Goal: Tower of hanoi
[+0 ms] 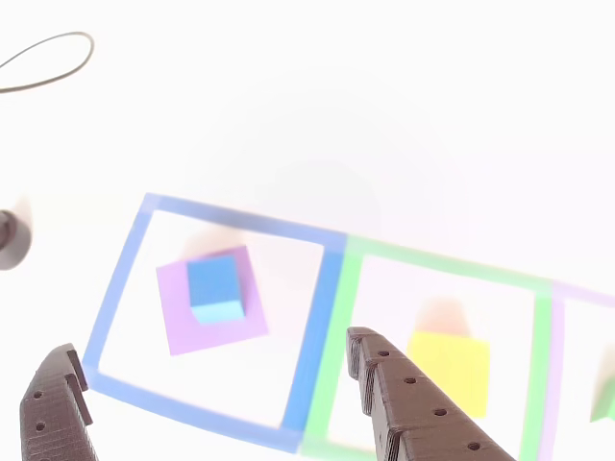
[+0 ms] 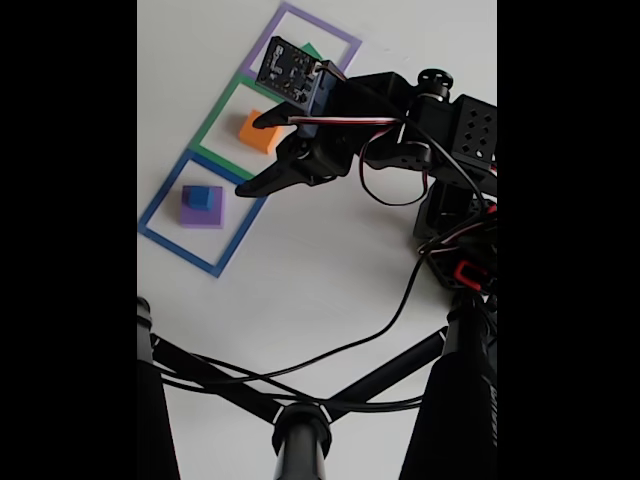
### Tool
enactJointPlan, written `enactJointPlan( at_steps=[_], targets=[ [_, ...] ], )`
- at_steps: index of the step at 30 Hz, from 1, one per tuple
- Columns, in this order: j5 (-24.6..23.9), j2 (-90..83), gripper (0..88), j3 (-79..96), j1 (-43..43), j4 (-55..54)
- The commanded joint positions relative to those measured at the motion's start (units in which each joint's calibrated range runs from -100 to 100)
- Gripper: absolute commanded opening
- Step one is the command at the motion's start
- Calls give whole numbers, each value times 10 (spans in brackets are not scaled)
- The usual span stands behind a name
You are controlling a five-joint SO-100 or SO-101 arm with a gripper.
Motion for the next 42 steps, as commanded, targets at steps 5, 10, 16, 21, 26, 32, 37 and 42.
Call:
enactJointPlan(
  at_steps=[5,10,16,21,26,32,37,42],
  targets=[
    [0,65,330,180,-19,-370],
    [0,140,331,250,-17,-528],
    [0,264,330,273,-21,-688],
    [0,398,327,253,-29,-820],
    [0,525,325,206,-34,-923],
    [0,626,323,142,-35,-977],
    [0,673,318,122,-44,-1004],
    [0,714,316,111,-52,-1040]
  ],
)
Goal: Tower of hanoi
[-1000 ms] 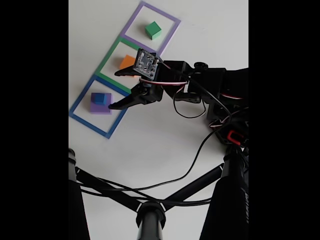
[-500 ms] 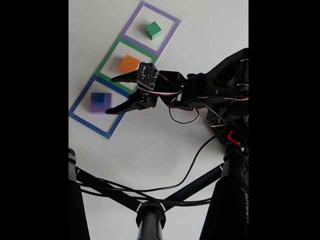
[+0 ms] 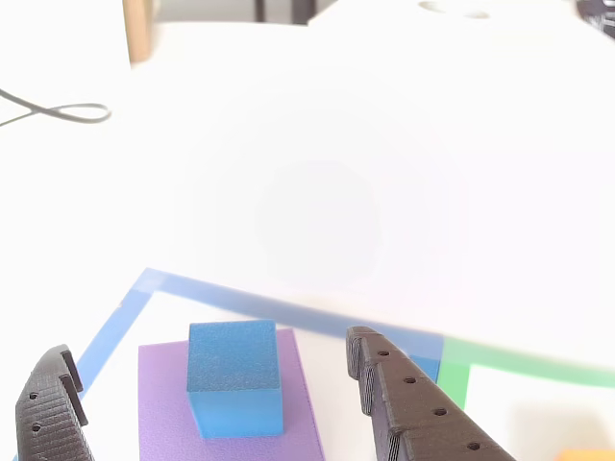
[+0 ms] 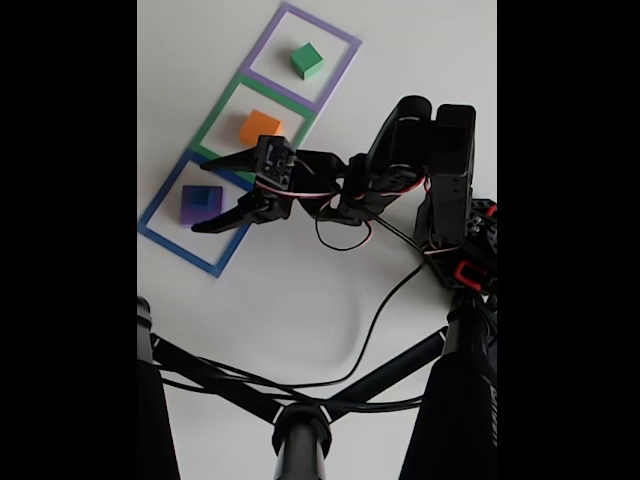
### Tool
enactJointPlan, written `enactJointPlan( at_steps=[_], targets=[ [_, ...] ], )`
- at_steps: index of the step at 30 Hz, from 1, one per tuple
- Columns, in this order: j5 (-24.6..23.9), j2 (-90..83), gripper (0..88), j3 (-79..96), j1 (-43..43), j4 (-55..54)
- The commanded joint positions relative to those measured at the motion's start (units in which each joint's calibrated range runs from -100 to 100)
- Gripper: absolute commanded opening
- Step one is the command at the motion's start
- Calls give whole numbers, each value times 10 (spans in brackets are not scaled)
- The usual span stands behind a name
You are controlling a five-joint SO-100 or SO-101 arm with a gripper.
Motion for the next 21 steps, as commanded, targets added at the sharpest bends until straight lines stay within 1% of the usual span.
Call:
enactJointPlan(
  at_steps=[1,21],
  targets=[
    [0,14,316,-21,-10,-38],
    [0,63,309,-53,-16,-49]
  ],
)
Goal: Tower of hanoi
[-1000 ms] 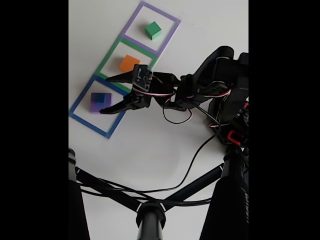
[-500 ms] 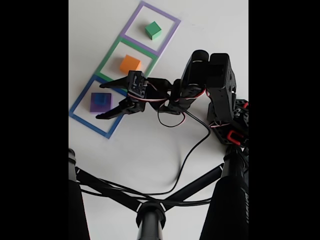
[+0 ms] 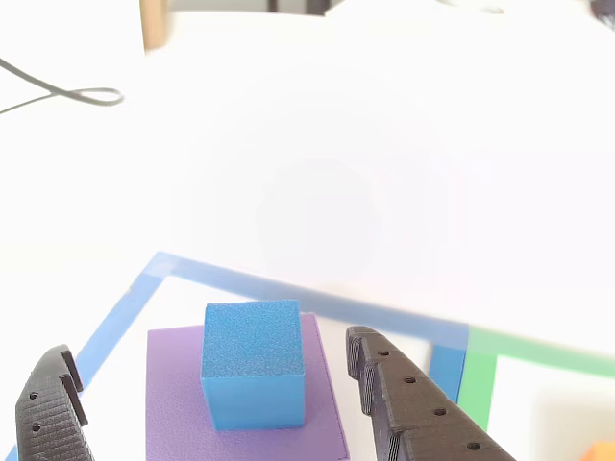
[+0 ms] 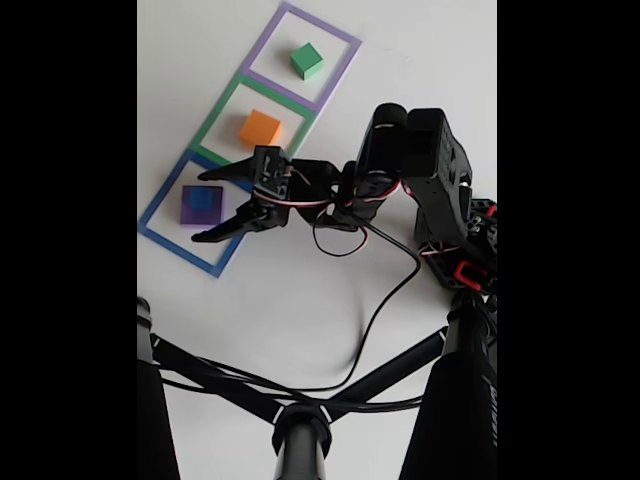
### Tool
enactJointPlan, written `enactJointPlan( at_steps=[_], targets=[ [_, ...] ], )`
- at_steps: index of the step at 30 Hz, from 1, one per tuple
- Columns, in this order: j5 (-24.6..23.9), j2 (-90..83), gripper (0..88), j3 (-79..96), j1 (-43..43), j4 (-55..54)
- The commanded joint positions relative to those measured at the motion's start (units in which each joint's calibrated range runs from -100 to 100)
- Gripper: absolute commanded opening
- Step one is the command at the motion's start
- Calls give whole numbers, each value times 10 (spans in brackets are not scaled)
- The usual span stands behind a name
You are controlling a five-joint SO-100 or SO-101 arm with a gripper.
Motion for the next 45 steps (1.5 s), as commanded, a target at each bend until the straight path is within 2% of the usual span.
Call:
enactJointPlan(
  at_steps=[1,11,22,31,40,45],
  targets=[
    [0,-1,309,-22,-4,-19],
    [0,4,284,-24,-15,-19],
    [0,4,116,-24,-22,-18],
    [0,4,53,-21,-21,-17],
    [0,-8,39,-20,-20,-13],
    [0,-72,37,-19,-17,53]
  ],
)
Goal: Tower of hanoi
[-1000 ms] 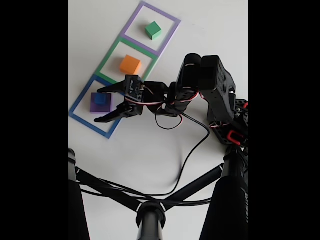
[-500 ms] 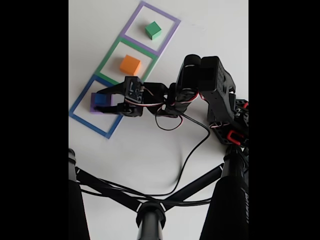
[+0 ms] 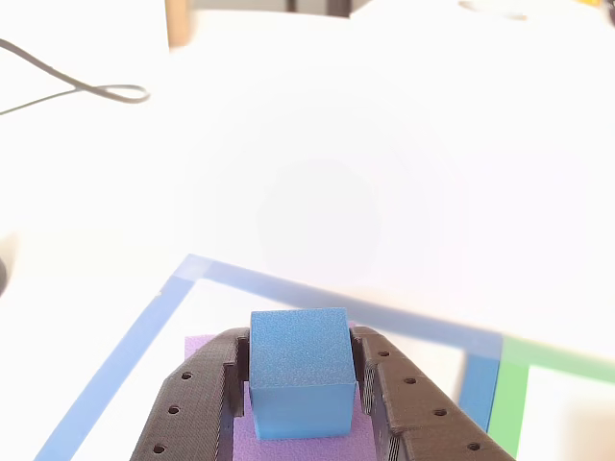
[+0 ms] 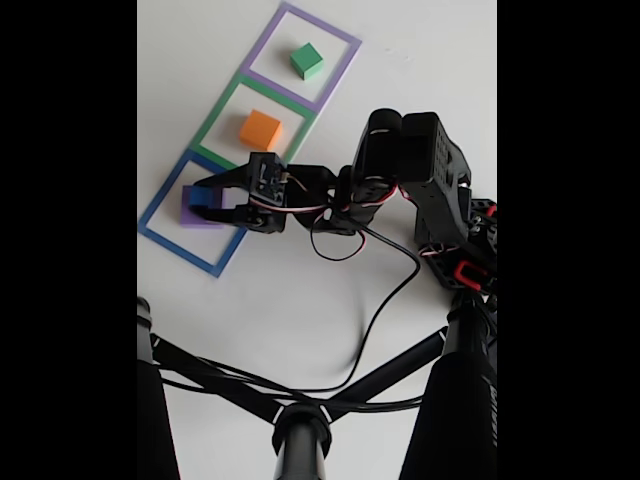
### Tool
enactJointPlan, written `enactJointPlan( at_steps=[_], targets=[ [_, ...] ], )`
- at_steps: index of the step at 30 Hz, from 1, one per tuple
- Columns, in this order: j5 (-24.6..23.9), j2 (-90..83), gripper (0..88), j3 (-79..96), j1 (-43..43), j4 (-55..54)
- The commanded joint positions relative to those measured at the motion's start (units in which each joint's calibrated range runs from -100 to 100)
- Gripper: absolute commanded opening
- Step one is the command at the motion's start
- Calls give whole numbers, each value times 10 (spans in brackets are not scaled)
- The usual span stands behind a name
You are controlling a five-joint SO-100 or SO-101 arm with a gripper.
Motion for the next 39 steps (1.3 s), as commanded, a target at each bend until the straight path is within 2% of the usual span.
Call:
enactJointPlan(
  at_steps=[1,8,18,22,26,32,39],
  targets=[
    [0,-94,37,-6,2,63],
    [0,-299,35,-35,22,307],
    [0,-542,32,-294,78,885],
    [-44,-561,34,-476,103,1121],
    [-76,-556,33,-645,138,1300],
    [-79,-555,33,-805,201,1467],
    [-88,-555,32,-878,281,1546]
  ],
)
